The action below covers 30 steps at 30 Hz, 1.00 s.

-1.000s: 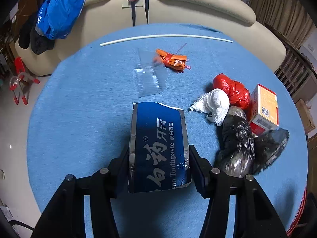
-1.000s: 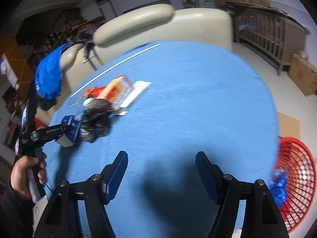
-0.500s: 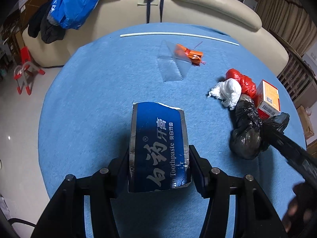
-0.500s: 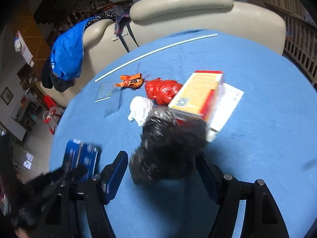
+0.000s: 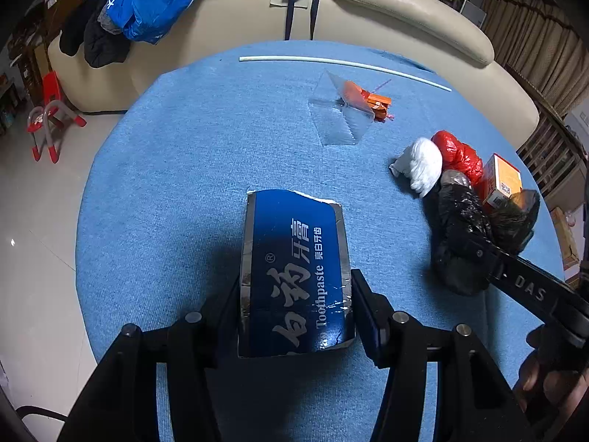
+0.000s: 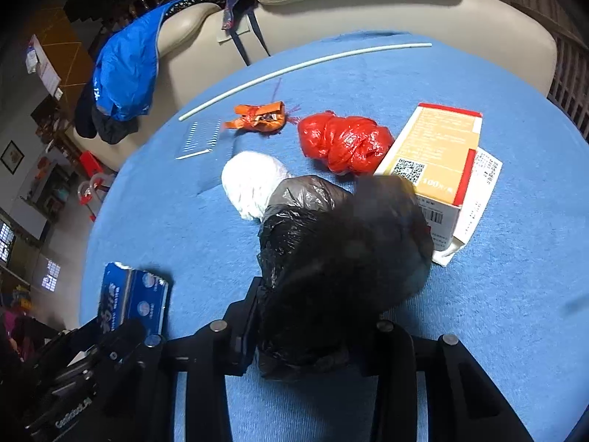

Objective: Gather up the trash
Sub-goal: 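Grasp the black plastic bags with the right tool and lift them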

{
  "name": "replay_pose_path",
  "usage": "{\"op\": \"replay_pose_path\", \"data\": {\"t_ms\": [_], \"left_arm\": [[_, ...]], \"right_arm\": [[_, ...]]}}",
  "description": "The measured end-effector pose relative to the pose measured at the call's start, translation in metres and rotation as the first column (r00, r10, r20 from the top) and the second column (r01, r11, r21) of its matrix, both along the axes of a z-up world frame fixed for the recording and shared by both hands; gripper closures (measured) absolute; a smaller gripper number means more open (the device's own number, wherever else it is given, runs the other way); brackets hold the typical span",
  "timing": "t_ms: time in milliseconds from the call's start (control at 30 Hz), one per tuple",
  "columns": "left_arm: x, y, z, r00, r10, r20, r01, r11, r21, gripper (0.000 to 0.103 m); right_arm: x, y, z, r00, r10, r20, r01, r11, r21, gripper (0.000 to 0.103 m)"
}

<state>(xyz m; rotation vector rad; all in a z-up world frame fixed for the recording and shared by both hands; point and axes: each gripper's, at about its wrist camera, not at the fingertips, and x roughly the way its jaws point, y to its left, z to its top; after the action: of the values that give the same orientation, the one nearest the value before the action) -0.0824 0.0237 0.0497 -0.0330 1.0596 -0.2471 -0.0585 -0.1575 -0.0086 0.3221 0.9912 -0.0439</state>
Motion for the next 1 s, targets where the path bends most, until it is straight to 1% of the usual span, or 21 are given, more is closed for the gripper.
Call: {"op": "replay_pose_path", "data": {"t_ms": [233,533,800,1000], "left_arm": [[-0.010,-0.002,0.009,1.000,-0.004,0.016,0.004,1.000,0.001,0.045],[-0.028,-0.010,0.021,0.999,-0.017,0.038,0.017,1.000,-0.002,0.045],[-0.039,-0.013,0.030,0.998,-0.025,0.059,0.025,1.000,-0.011,0.045],[-0.043,-0.016,0.028,0.997,-0.036,0.062,0.037,0.999,-0.013,0.045]], "right_arm": [[-0.024,-0.003,0.016,0.999,0.015,0.034,-0.015,1.000,0.007,0.062],[-0.058,-0.015,0.033,0.997,0.010,0.074,-0.012,1.000,0.020,0.063],[-0.081,-0.029,0.043,0.994,-0.020,0.104,0.017,0.999,0.030,0.064],[-0.102,-0.040,0.053,0.989,-0.050,0.136,0.047,0.999,0.028,0.064]]}}
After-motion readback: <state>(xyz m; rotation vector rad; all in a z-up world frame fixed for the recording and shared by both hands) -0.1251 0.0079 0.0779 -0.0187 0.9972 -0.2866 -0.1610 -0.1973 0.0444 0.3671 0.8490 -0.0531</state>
